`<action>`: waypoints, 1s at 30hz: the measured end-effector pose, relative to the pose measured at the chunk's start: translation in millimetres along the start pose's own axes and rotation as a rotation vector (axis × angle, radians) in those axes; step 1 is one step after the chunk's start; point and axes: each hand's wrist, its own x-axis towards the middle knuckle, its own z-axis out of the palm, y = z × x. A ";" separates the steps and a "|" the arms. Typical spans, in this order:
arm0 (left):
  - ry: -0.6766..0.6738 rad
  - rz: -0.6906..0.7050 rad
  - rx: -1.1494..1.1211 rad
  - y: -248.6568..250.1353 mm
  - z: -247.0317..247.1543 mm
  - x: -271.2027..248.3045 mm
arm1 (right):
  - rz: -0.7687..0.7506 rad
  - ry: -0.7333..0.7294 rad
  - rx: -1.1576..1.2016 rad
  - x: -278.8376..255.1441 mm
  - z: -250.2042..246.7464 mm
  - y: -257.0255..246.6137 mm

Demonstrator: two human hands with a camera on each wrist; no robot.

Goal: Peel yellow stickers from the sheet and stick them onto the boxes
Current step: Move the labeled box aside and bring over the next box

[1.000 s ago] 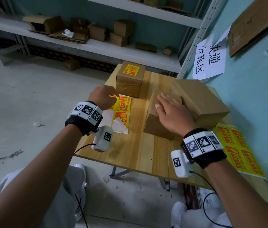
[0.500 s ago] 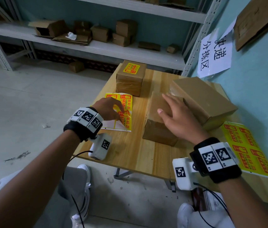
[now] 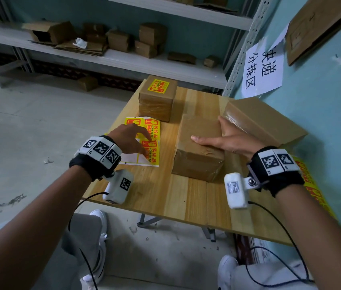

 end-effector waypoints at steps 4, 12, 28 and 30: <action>-0.034 0.000 0.004 -1.5 -1.9 -3.3 | 0.027 -0.063 -0.059 7.2 -8.6 -10.7; -0.096 0.030 0.099 -9.8 0.3 -16.6 | -0.158 0.373 -0.213 -5.7 -18.8 9.1; -0.129 0.055 0.238 -11.0 0.5 -1.9 | 0.140 0.312 -0.744 52.3 -76.8 36.3; -0.139 0.055 0.267 -13.5 1.0 0.3 | 0.117 0.334 -0.749 73.4 -78.6 36.6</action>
